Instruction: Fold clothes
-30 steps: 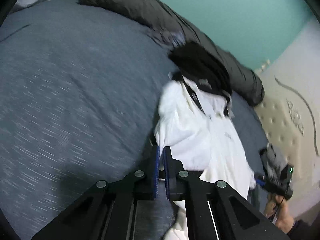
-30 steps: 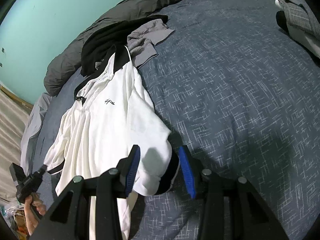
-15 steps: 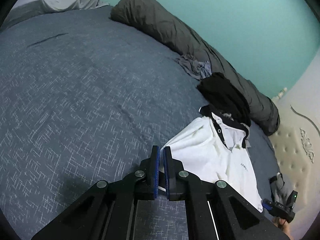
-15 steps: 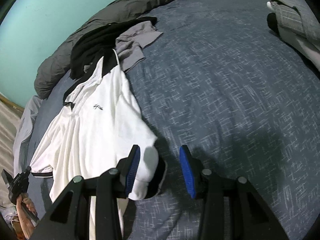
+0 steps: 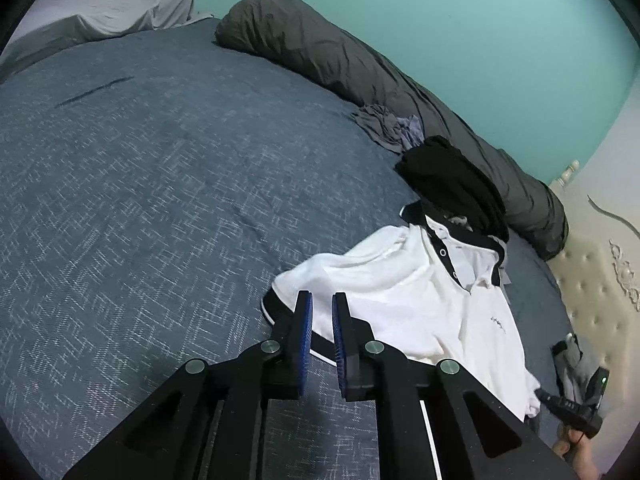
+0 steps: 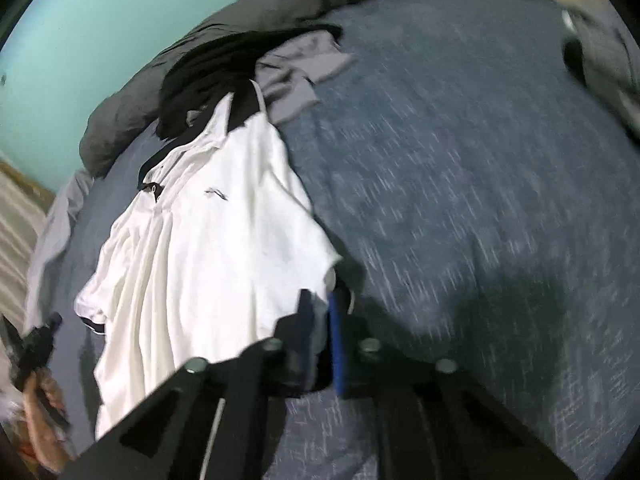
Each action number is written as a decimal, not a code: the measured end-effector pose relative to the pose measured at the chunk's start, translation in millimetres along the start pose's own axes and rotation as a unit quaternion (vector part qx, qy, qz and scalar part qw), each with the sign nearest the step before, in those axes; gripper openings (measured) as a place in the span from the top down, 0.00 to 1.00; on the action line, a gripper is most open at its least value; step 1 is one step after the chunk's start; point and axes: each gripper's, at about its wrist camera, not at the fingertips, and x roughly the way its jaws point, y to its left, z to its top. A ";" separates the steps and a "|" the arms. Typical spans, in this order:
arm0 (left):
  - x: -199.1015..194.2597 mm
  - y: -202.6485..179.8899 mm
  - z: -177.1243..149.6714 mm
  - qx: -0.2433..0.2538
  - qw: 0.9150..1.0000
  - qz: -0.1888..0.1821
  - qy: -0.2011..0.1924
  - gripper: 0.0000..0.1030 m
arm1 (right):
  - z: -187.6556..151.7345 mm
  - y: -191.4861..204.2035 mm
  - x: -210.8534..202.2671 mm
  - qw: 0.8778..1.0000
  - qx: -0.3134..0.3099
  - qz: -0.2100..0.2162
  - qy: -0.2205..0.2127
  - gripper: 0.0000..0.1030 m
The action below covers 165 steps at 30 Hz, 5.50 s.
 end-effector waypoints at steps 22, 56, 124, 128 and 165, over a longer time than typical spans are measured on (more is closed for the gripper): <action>2.7 -4.2 -0.9 -0.002 1.000 -0.012 0.003 0.90 | -14.6 18.1 -11.8 0.999 0.001 0.036 -0.030 0.81; 2.8 -4.1 -0.9 -0.003 1.000 -0.016 0.004 0.90 | 36.0 18.8 -53.8 0.984 -0.119 -0.109 -0.074 0.98; 15.7 -4.3 -4.4 0.002 1.000 -0.003 0.019 0.90 | 63.4 -115.1 -5.0 0.994 0.066 -0.089 0.006 0.94; 17.6 -6.2 -5.4 0.005 1.000 -0.003 0.021 0.90 | 60.7 -130.3 -5.0 0.991 0.105 -0.085 0.002 0.53; 27.7 3.6 -8.5 0.011 0.999 0.012 0.035 0.90 | 132.6 -116.4 -6.9 0.986 -0.004 -0.150 -0.079 0.98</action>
